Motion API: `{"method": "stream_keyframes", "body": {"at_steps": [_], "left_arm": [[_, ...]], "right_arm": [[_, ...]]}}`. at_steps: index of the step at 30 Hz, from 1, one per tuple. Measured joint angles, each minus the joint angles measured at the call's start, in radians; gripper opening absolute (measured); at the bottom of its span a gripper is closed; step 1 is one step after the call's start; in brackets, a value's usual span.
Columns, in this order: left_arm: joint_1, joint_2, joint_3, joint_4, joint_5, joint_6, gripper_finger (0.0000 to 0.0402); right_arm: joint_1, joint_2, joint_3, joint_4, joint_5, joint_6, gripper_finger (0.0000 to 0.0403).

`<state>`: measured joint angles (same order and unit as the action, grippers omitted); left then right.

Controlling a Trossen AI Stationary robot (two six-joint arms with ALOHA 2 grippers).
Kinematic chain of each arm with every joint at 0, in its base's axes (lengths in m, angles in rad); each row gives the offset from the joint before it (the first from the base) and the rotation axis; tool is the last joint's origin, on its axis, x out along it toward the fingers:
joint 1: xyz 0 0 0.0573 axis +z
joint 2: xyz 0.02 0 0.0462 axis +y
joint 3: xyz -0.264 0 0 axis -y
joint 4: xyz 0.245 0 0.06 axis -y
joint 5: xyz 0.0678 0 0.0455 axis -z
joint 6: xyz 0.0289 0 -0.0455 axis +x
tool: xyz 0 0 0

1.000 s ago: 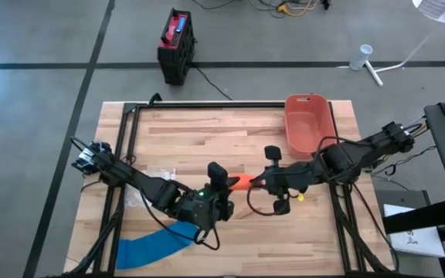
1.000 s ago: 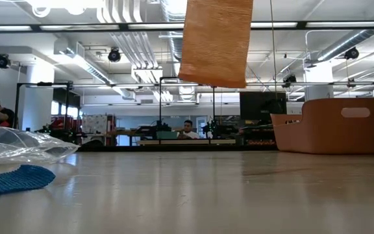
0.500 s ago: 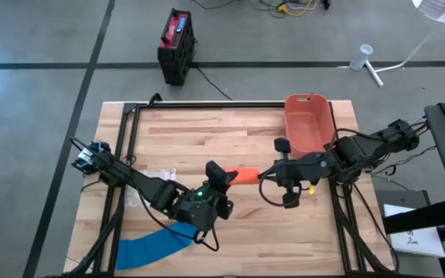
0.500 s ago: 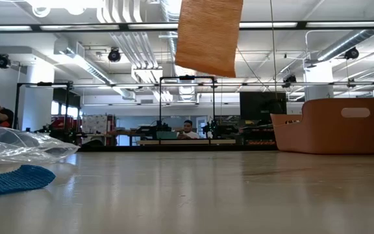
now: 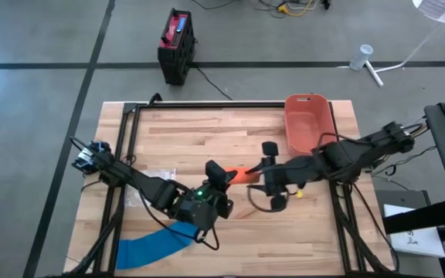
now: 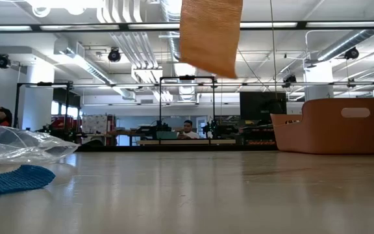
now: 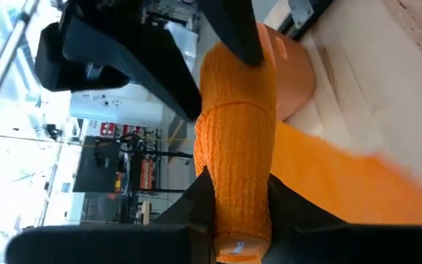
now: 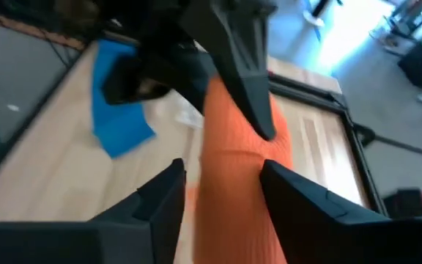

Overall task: Roll bandage
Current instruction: Roll the orange bandage

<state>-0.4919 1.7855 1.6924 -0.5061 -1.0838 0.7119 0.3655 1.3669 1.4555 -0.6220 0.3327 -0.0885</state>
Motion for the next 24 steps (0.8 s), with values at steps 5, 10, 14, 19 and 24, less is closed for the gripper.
{"method": "stream_keyframes", "body": {"at_steps": [5,10,14,19,24], "left_arm": [[0.002,0.0,-0.002,0.008,-0.007,0.001,0.0047],[0.001,0.002,-0.003,0.009,-0.007,-0.016,0.0047],[0.001,0.002,-0.003,0.012,0.002,-0.017,0.0047],[0.001,0.003,-0.005,0.023,0.008,-0.047,0.0047],[0.002,0.003,-0.012,0.034,0.058,-0.136,0.0047]], "right_arm": [[-0.008,0.036,0.002,-0.016,0.118,-0.015,0.0178],[-0.008,0.036,0.002,-0.033,0.115,-0.032,0.0114],[-0.008,0.033,0.004,-0.058,0.102,-0.029,0.0036],[-0.008,0.021,0.004,-0.077,0.1,-0.027,0.0017],[-0.008,-0.007,0.003,-0.085,0.093,-0.027,0.0007]]}}
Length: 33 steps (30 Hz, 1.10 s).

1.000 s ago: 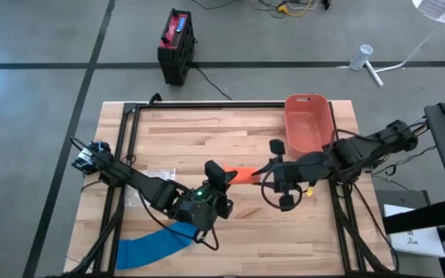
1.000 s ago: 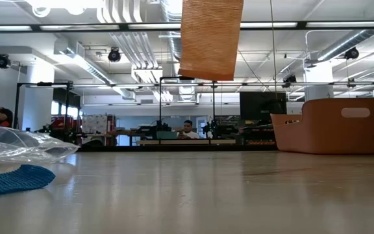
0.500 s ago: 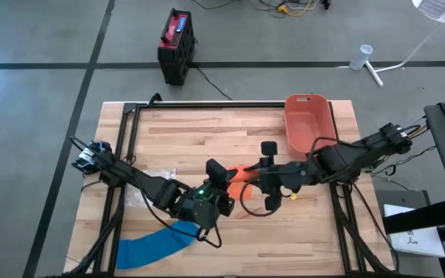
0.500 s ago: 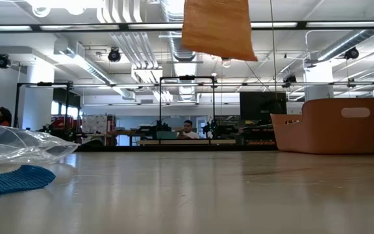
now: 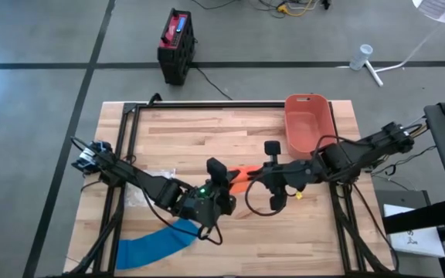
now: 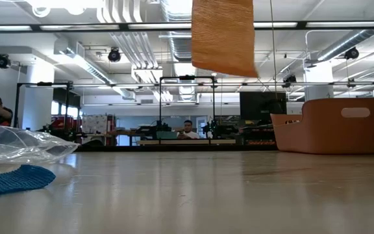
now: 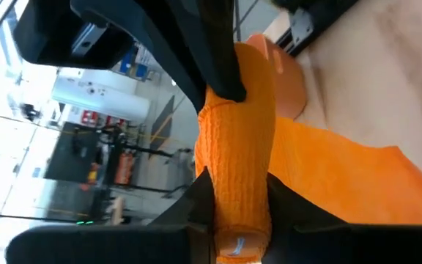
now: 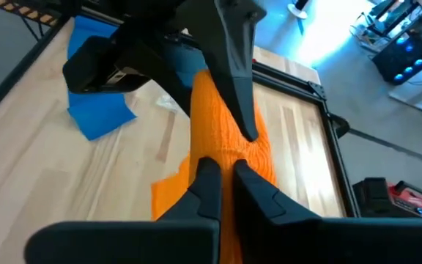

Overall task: Roll bandage
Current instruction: Roll the orange bandage

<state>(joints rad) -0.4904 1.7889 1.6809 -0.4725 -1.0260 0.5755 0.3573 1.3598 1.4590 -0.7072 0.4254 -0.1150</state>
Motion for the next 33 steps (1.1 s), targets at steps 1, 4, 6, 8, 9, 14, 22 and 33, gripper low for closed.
{"method": "stream_keyframes", "body": {"at_steps": [1,4,6,8,9,14,22,33], "left_arm": [[0.0,0.0,-0.001,0.003,0.012,-0.024,0.0047],[0.0,-0.002,-0.009,0.015,0.026,-0.095,0.0048],[-0.001,-0.003,-0.014,-0.001,0.035,-0.14,0.0048],[-0.012,-0.003,-0.013,0.02,0.057,-0.184,0.0048],[-0.014,-0.004,-0.013,0.016,0.061,-0.203,0.0048],[-0.008,-0.005,-0.012,0.024,0.046,-0.249,0.0048],[-0.008,-0.005,-0.014,0.02,0.046,-0.452,0.0049],[-0.008,-0.003,-0.133,0.056,0.046,-0.728,0.0049]], "right_arm": [[0.0,-0.008,0.0,-0.003,-0.004,0.007,0.0006],[0.004,-0.03,0.001,-0.007,-0.007,0.021,0.0003],[0.004,-0.049,0.001,-0.049,0.03,0.033,0.0001],[-0.001,-0.068,0.001,-0.075,0.061,0.04,0.0004],[-0.002,-0.069,0.003,-0.081,0.08,0.047,0.0004],[0.006,-0.061,0.0,-0.09,0.076,0.068,0.0001],[0.029,-0.064,0.001,0.132,-0.059,-0.001,0.0045],[0.051,-0.157,-0.244,0.361,-0.059,-0.056,0.0122]]}}
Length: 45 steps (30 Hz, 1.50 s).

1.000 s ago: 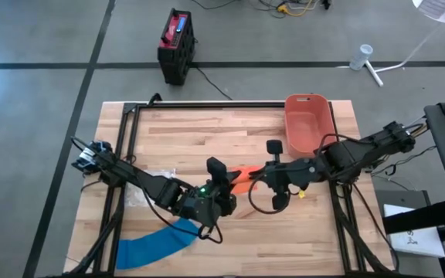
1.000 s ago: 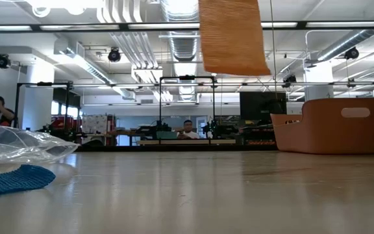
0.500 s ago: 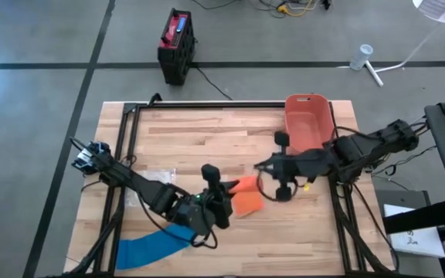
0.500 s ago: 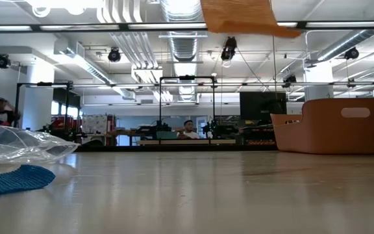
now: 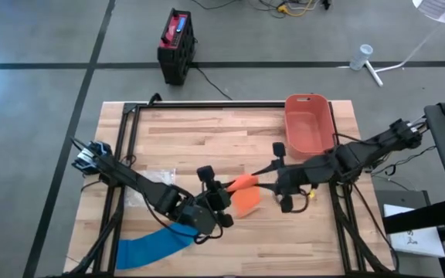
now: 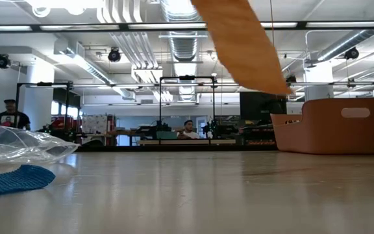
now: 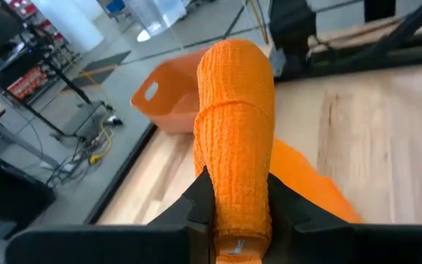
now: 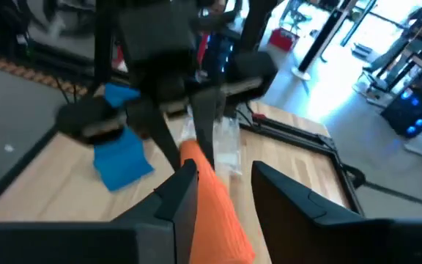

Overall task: Roll bandage
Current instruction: Roll the orange bandage

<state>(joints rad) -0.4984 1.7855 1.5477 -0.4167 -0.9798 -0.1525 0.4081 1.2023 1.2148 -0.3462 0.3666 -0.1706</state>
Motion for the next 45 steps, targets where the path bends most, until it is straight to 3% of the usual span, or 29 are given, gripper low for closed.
{"method": "stream_keyframes", "body": {"at_steps": [8,12,17,22,27,32,36,45], "left_arm": [[0.018,0.0,-0.282,0.504,-0.055,0.04,0.0049],[0.034,0.0,-0.395,0.666,-0.148,0.064,0.0049],[0.06,0.001,-0.458,0.684,-0.252,0.112,0.0049],[0.092,0.001,-0.483,0.683,-0.268,0.234,0.0049],[0.107,0.001,-0.478,0.685,-0.268,0.605,0.0049],[0.116,0.001,-0.475,0.686,-0.273,0.913,0.0049],[0.116,0.001,-0.475,0.687,-0.317,0.978,0.0049],[0.114,0.001,-0.475,0.677,-0.321,0.985,0.0049]], "right_arm": [[0.006,-0.083,-0.349,0.354,0.017,0.154,0.0113],[0.006,-0.075,-0.431,0.466,0.144,0.178,0.0103],[0.004,-0.011,-0.45,0.518,0.363,0.17,0.0097],[-0.013,0.067,-0.45,0.566,0.394,0.177,0.0093],[-0.038,0.139,-0.45,0.723,0.408,0.158,0.0097],[-0.052,0.181,-0.449,0.879,0.517,0.02,0.0095],[-0.059,0.194,-0.449,0.876,0.554,0.044,0.0084],[-0.084,0.318,-0.45,0.935,0.558,0.336,0.0078]]}}
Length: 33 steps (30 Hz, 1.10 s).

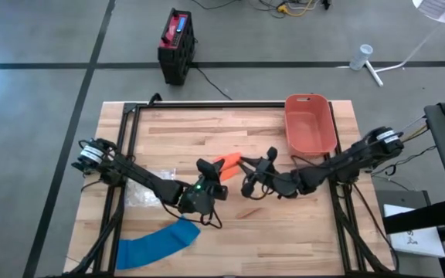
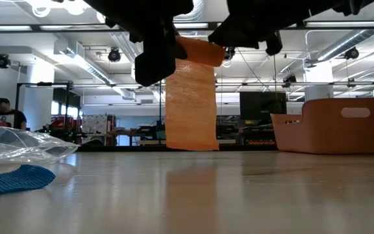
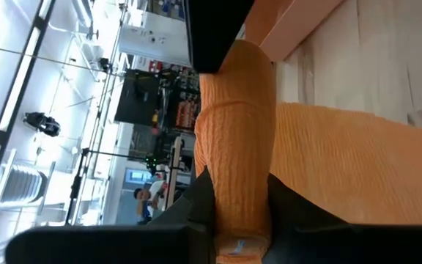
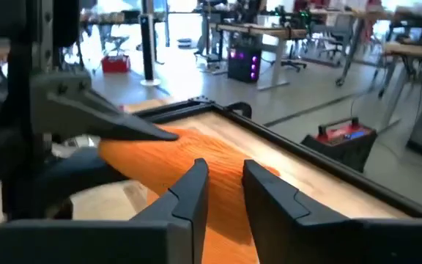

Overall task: Roll bandage
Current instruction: Roll the orange bandage

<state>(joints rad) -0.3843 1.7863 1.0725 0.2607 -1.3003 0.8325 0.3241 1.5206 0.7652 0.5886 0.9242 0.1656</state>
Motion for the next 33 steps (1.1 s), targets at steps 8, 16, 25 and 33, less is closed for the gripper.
{"method": "stream_keyframes", "body": {"at_steps": [8,16,25,33], "left_arm": [[-0.001,0.001,-0.003,-0.003,-0.008,0.0,0.0049],[-0.003,0.003,0.024,0.002,0.003,-0.052,0.0049],[-0.003,0.003,0.045,0.013,0.059,-0.145,0.0049],[-0.015,0.003,0.047,0.027,0.061,-0.142,0.0049]], "right_arm": [[-0.01,0.093,0.0,0.137,0.008,0.006,0.0146],[-0.011,0.117,0.003,0.138,0.082,-0.008,0.0176],[-0.012,0.106,0.002,0.131,0.122,-0.058,0.0074],[-0.013,0.106,0.002,0.114,0.133,-0.124,0.0007]]}}
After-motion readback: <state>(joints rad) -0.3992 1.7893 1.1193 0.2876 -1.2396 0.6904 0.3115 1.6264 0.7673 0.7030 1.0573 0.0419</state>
